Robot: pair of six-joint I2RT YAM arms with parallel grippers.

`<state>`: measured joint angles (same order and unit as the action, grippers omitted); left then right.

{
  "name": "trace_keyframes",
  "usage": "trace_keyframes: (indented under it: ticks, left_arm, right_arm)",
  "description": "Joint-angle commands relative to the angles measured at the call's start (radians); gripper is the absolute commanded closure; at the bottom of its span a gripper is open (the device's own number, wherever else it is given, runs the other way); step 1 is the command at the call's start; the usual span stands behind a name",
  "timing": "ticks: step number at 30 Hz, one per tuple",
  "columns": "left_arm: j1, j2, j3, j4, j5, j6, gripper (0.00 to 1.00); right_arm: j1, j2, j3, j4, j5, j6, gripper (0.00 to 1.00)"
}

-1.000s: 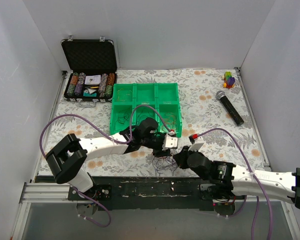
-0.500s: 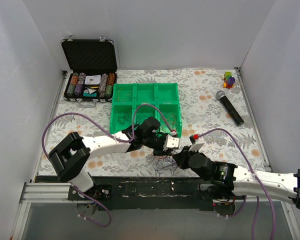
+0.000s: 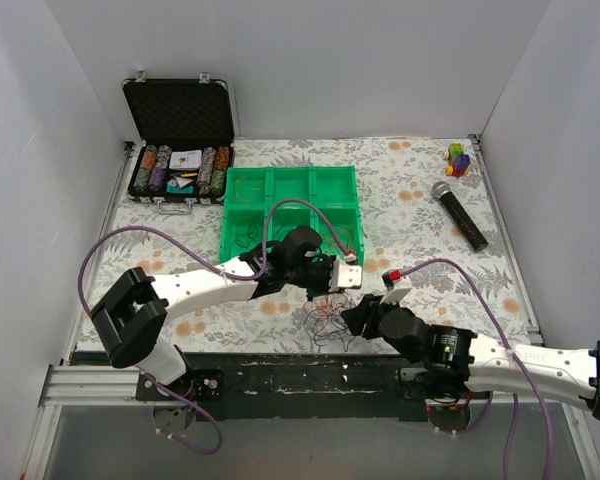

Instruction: Untangle the cables

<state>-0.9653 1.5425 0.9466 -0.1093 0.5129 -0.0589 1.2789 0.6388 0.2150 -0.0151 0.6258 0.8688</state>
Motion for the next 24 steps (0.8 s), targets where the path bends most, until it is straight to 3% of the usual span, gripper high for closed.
trace_keyframes:
  ticks: [1,9,24]
  left_arm:
    - [0.019,-0.139,0.139,-0.130,-0.076,-0.027,1.00]
    - [0.022,-0.349,0.173,-0.266,-0.094,-0.064,1.00]
    - [0.020,-0.374,0.437,-0.348,-0.077,-0.147,1.00]
  right_arm:
    - [0.007,-0.071,-0.061,0.055,0.032,0.015,0.46]
    - [0.007,-0.068,-0.069,0.089,0.037,-0.042,0.43]
    - [0.005,0.148,0.099,0.312,0.035,-0.290,0.41]
